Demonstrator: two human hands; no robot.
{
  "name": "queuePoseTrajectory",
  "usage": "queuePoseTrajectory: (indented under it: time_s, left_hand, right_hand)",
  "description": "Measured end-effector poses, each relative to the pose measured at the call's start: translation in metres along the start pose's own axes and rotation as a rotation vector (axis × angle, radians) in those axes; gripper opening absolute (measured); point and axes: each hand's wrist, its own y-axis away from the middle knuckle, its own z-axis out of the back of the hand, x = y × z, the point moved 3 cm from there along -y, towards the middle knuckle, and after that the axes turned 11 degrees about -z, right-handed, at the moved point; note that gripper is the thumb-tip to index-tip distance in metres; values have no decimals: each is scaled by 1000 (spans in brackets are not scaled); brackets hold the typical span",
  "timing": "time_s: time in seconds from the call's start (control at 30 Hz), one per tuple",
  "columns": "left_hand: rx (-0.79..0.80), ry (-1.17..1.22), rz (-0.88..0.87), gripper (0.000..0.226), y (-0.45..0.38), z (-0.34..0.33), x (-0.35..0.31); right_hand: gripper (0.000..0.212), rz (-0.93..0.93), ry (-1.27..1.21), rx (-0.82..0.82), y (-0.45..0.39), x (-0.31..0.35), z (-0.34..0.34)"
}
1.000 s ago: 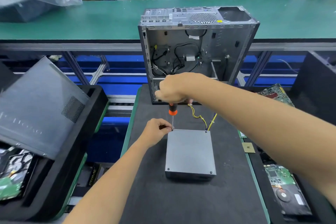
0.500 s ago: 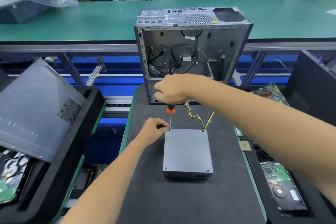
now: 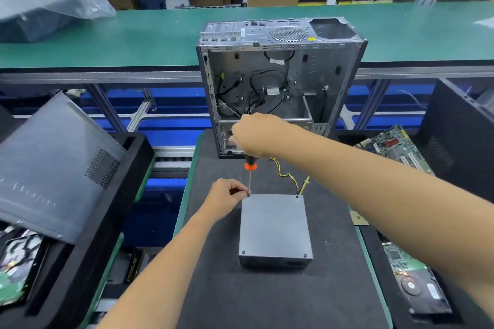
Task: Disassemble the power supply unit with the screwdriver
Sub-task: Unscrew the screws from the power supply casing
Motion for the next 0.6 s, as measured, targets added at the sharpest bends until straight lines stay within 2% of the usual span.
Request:
queuePoseTrajectory:
  time_s: [0.07,0.17,0.23,0.3,0.33,0.37,0.43,0.5,0.57,0.6]
  left_hand:
    - [5,3,-8,24,-1,0,-1]
    - [-1,3,-27,22,-2,0,1]
    - [-1,6,-14,20,-2,0,2]
    - [5,-5,-10,19,-2,-1,2]
    - [9,-19,-17,19,-2,-1,2]
    - [13,-31,-23,19,-2,0,1]
    - [17,-40,-31,19,-2,0,1]
    - [11,-37,-34,22,-2,-1,1]
    - [6,-27,-31,26,-1,-1,1]
    - [2,-18,-26,27,-1,-1,1]
  right_hand:
    - [2,29,-224,85,0,-3,0]
    - [16,155,-423,206,7,-1,7]
    - [9,106,-348,153,7,-2,4]
    - [23,-10,-119,77,3,-6,1]
    - [21,-25,-41,67,0,-8,0]
    - [16,-6,-73,69,0,-8,1]
    - [4,64,-321,151,3,-11,3]
    - [15,135,-487,208,9,-10,7]
    - [8,89,-459,143,10,-9,3]
    - [19,28,-339,85,8,-8,1]
